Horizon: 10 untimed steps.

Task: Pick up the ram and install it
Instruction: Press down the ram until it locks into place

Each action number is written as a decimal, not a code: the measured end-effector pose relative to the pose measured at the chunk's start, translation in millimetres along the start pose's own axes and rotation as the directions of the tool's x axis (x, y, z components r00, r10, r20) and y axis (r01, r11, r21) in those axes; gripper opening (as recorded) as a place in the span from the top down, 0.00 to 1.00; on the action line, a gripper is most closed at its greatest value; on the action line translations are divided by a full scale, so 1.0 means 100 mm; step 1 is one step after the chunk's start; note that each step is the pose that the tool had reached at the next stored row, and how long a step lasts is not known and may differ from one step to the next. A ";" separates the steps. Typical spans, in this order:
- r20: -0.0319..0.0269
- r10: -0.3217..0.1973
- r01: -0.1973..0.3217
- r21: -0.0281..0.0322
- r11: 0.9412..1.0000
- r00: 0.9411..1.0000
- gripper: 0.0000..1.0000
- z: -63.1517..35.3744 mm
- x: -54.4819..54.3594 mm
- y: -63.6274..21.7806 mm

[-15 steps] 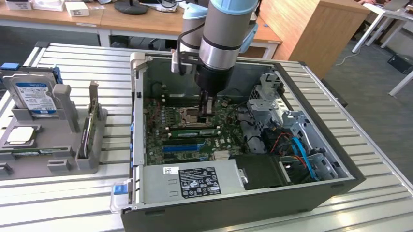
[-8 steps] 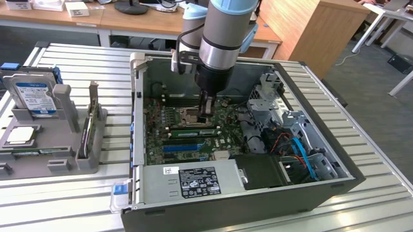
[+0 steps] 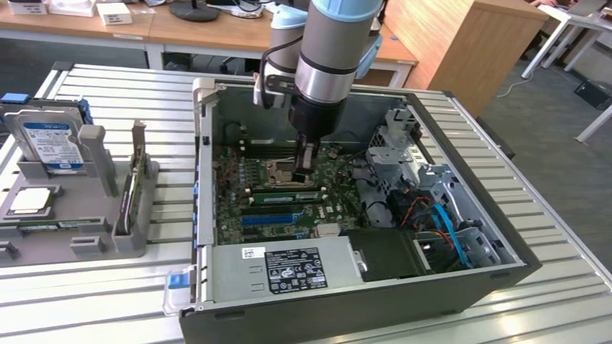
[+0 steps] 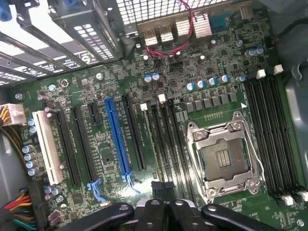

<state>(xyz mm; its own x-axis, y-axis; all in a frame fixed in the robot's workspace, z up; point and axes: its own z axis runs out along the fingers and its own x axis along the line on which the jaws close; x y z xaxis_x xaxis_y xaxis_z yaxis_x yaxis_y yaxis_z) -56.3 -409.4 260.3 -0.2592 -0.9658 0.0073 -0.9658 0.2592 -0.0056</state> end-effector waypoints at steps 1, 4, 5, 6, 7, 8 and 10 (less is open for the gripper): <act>0.000 0.005 -0.005 0.000 1.000 1.000 0.89 0.000 0.00 0.000; -0.001 0.021 -0.021 0.000 1.000 1.000 0.89 0.000 0.00 0.000; -0.001 0.026 -0.026 0.000 1.000 1.000 0.89 0.000 0.00 0.000; -0.001 0.031 -0.031 0.000 1.000 1.000 0.89 0.000 0.00 0.000; -0.001 0.037 -0.037 0.000 0.999 0.999 0.89 0.000 0.00 0.000; -0.002 0.042 -0.042 0.000 0.999 0.999 0.89 0.000 0.00 0.000; -0.002 0.055 -0.055 0.000 0.998 0.998 0.89 0.000 0.00 0.000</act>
<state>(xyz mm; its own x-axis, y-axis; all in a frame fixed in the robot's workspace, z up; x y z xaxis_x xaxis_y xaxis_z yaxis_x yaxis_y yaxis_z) -56.3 -409.4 260.3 -0.3121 -0.9500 0.0087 -0.9500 0.3120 -0.0061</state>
